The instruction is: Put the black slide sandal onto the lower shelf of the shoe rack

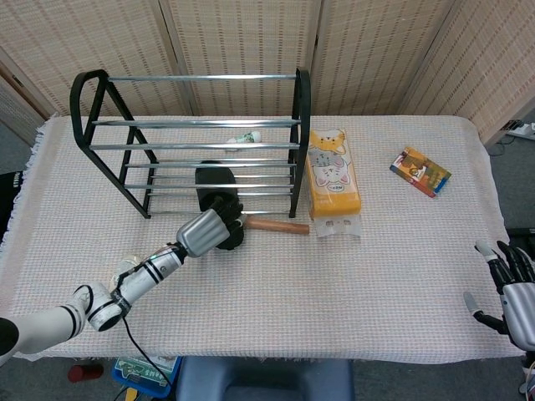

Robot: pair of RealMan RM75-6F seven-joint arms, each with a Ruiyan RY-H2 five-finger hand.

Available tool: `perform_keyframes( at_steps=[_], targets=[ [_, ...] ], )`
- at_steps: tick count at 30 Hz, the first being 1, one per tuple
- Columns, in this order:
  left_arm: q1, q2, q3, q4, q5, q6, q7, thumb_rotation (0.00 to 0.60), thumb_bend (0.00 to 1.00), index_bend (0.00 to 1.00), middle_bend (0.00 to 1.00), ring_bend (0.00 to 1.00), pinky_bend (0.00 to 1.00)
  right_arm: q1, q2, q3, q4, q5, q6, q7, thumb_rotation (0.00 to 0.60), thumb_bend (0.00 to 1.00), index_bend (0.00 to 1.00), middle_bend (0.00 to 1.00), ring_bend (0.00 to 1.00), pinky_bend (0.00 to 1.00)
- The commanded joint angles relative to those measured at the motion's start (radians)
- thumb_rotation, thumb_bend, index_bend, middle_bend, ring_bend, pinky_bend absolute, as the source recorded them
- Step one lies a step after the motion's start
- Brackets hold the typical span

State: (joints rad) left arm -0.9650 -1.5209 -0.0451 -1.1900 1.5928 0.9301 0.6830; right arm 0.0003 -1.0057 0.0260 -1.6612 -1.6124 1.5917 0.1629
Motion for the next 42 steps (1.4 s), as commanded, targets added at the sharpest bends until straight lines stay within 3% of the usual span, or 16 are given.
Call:
perform_keyframes(
  at_steps=[1,12,18,42],
  targets=[
    [0.022,0.034,0.028,-0.091,0.040,0.039,0.039,0.600,0.12,0.15,0.13,0.09,0.30,-0.001,0.000,0.000,0.000,-0.001,0.002,0.001,0.600,0.37,0.00,0.15,0.05,0.01],
    [0.041,0.035,0.085,-0.192,0.124,0.039,0.098,0.600,0.12,0.24,0.13,0.09,0.30,-0.007,0.001,-0.003,0.004,-0.003,0.009,0.007,0.600,0.37,0.00,0.15,0.05,0.01],
    [0.046,0.020,0.079,-0.188,0.098,0.003,0.101,0.600,0.12,0.29,0.17,0.09,0.30,-0.009,0.001,-0.003,0.005,-0.002,0.012,0.010,0.600,0.37,0.00,0.15,0.05,0.01],
    [0.030,-0.022,0.034,-0.055,0.059,-0.039,0.052,0.600,0.12,0.34,0.23,0.09,0.30,-0.006,0.007,0.002,-0.009,0.001,0.010,0.001,0.600,0.37,0.00,0.15,0.05,0.01]
  ],
)
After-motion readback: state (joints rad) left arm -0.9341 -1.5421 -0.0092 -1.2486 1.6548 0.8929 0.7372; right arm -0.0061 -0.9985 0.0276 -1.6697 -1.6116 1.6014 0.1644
